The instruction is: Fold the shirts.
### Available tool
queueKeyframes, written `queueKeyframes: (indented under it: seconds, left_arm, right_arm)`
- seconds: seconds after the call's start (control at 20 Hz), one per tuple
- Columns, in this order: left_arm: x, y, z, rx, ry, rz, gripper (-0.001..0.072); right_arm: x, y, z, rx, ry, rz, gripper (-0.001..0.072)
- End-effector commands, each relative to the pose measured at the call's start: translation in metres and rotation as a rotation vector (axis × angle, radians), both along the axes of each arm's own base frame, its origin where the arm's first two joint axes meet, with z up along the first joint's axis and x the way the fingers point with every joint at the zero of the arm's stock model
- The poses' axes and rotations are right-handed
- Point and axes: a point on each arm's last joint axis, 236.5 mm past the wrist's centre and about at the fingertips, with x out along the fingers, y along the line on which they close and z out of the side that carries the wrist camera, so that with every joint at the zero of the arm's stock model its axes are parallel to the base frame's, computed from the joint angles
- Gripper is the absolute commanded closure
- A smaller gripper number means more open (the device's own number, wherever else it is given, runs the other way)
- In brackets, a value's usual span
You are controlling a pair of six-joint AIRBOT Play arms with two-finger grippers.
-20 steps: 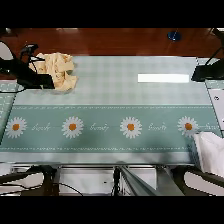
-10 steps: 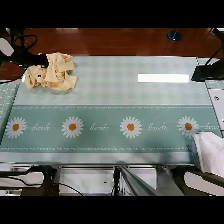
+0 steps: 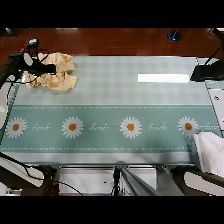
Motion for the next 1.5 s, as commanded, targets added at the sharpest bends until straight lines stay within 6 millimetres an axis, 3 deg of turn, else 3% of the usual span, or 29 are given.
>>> queueKeyframes:
  seconds: [0.0,0.1,0.15,0.2,0.25,0.35,0.45,0.5,0.55,0.65,0.8,0.85,0.95,1.15,1.3,1.4,1.45]
  left_arm:
    - [0.021,0.003,-0.011,0.006,-0.073,0.005,-0.0013]
    - [0.024,0.005,-0.017,0.007,-0.079,0.009,-0.0013]
    - [0.022,0.006,-0.021,0.003,-0.066,0.013,0.0065]
    - [0.022,0.007,-0.022,0.002,-0.06,0.016,0.0225]
    - [0.022,0.007,-0.023,0.002,-0.056,0.016,0.0296]
    - [0.019,0.007,-0.022,-0.001,-0.03,0.015,0.064]
    - [0.019,0.006,-0.008,-0.003,-0.011,0.014,0.0673]
    - [0.022,0.007,0.008,-0.002,-0.017,0.013,0.0673]
    - [0.027,0.005,0.029,0.0,-0.034,0.01,0.0673]
    - [0.04,-0.001,0.1,0.009,-0.139,-0.004,0.0674]
    - [0.034,-0.037,0.247,0.019,-0.377,-0.062,0.0674]
    - [0.021,-0.056,0.297,0.018,-0.466,-0.093,0.0674]
    - [-0.022,-0.096,0.374,0.002,-0.596,-0.163,0.0674]
    - [-0.147,-0.183,0.488,-0.083,-0.791,-0.369,0.0674]
    - [-0.235,-0.228,0.543,-0.192,-0.915,-0.526,0.0674]
    - [-0.279,-0.251,0.56,-0.292,-0.938,-0.611,0.0674]
    - [-0.295,-0.262,0.558,-0.32,-0.921,-0.657,0.0674]
  right_arm:
    - [-0.002,0.001,-0.001,0.007,0.009,-0.001,0.0115]
    - [-0.004,0.002,-0.002,0.011,0.021,-0.009,0.0115]
    - [-0.006,0.002,-0.002,0.013,0.027,-0.011,0.0116]
    - [-0.006,0.002,-0.002,0.014,0.03,-0.013,0.0115]
    - [-0.006,0.002,-0.002,0.014,0.03,-0.014,0.0115]
    - [-0.006,0.002,-0.002,0.014,0.03,-0.014,0.0115]
    - [-0.006,0.002,-0.002,0.013,0.029,-0.014,0.0115]
    - [-0.006,0.002,-0.002,0.013,0.029,-0.014,0.0115]
    - [-0.006,0.001,-0.002,0.012,0.029,-0.014,0.0116]
    - [-0.006,0.001,-0.002,0.01,0.029,-0.015,0.0115]
    - [-0.006,0.0,-0.002,0.005,0.029,-0.016,0.0116]
    - [-0.007,-0.001,-0.002,0.001,0.03,-0.017,0.0115]
    - [-0.008,-0.003,-0.003,-0.006,0.036,-0.018,0.0115]
    - [-0.016,-0.018,-0.005,-0.07,0.069,-0.032,0.0116]
    - [-0.023,-0.022,-0.006,-0.083,0.101,-0.038,0.0115]
    - [-0.028,-0.021,-0.007,-0.077,0.12,-0.047,0.0115]
    - [-0.029,-0.021,-0.008,-0.076,0.128,-0.047,0.0115]
